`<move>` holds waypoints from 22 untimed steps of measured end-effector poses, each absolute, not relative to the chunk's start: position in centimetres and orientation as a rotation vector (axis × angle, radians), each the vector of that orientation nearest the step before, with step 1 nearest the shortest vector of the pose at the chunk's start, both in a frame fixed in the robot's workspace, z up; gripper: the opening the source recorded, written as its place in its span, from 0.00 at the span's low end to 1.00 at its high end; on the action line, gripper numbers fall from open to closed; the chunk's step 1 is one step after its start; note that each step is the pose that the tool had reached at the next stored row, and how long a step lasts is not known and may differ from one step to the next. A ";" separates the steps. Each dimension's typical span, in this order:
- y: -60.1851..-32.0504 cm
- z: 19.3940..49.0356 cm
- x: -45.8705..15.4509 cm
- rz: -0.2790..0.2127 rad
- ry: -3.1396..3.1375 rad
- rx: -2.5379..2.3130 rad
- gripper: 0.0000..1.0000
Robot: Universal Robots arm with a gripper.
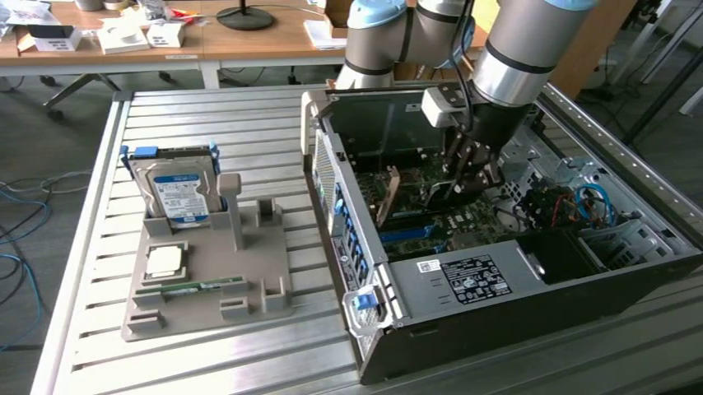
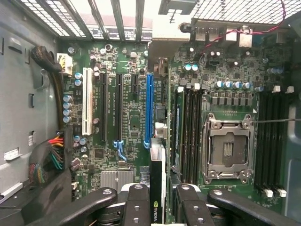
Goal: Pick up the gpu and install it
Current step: 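Insert the gpu into the slot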
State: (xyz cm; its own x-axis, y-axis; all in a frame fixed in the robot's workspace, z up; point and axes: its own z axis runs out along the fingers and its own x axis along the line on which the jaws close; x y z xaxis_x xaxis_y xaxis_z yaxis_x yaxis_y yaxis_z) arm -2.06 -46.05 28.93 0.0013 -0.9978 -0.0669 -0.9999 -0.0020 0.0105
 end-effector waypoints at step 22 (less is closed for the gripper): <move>-46.0 27.8 -2.9 0.080 2.192 -2.196 0.26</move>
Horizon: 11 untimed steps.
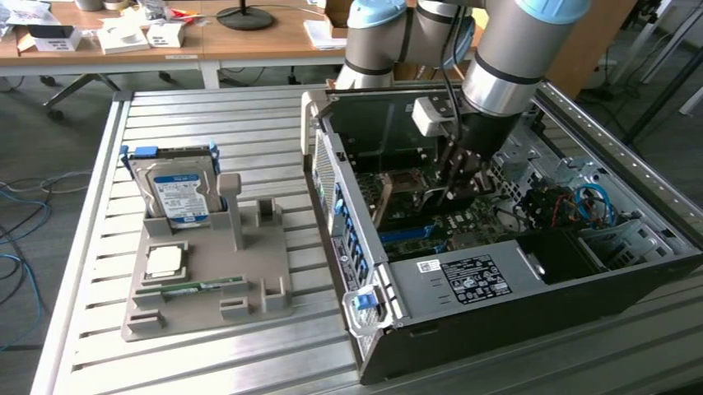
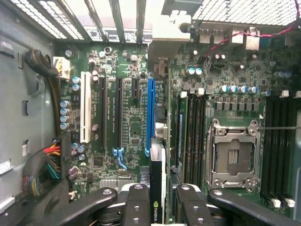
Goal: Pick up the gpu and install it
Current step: 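Insert the gpu into the slot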
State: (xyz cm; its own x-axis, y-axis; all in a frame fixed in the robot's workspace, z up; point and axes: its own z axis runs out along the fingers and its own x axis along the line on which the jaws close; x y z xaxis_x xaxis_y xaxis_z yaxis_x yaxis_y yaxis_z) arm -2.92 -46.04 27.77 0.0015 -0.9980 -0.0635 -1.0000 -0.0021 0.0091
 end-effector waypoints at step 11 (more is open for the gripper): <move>-46.1 27.8 -3.6 0.078 2.191 -2.195 0.26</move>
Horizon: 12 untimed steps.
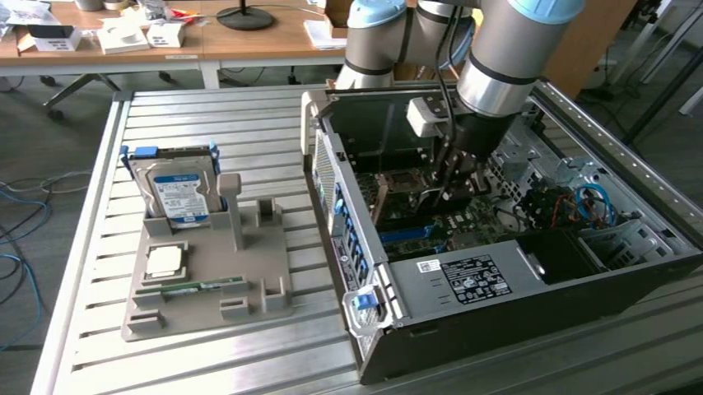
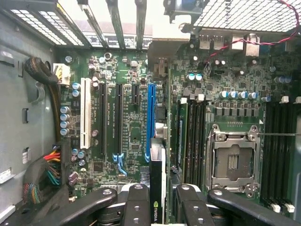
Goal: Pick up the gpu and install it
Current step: 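Insert the gpu into the slot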
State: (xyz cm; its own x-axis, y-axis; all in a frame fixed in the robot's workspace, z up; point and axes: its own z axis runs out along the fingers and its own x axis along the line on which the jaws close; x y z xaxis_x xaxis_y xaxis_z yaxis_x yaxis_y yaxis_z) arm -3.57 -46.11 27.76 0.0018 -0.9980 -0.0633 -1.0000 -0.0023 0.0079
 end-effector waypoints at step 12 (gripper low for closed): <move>-46.8 27.8 -3.6 0.078 2.191 -2.195 0.26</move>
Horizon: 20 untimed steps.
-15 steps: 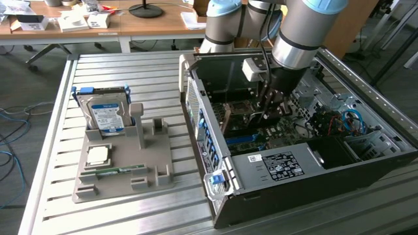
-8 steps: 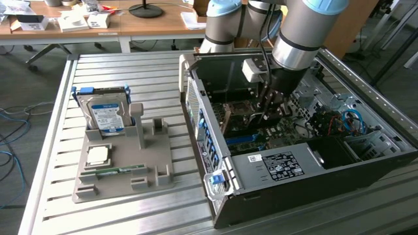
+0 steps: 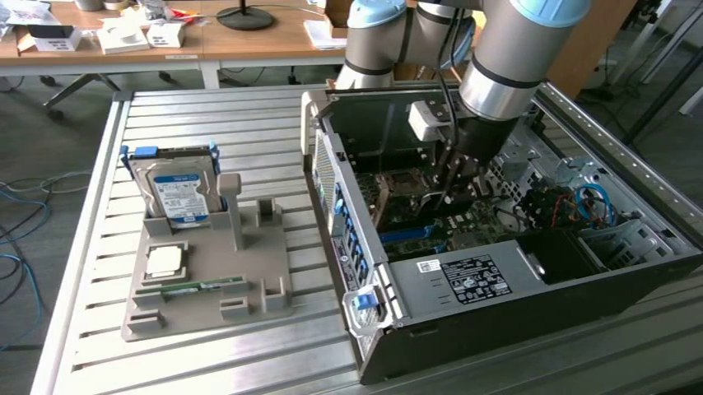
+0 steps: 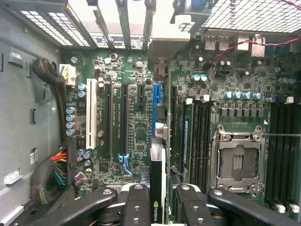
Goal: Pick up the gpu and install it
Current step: 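Insert the gpu into the slot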
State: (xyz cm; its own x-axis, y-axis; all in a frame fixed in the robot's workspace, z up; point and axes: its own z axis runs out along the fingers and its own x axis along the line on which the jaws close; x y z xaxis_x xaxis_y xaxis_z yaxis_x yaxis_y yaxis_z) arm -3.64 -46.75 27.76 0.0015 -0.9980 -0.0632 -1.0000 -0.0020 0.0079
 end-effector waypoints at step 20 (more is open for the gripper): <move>-46.8 27.2 -4.8 0.076 2.191 -2.195 0.26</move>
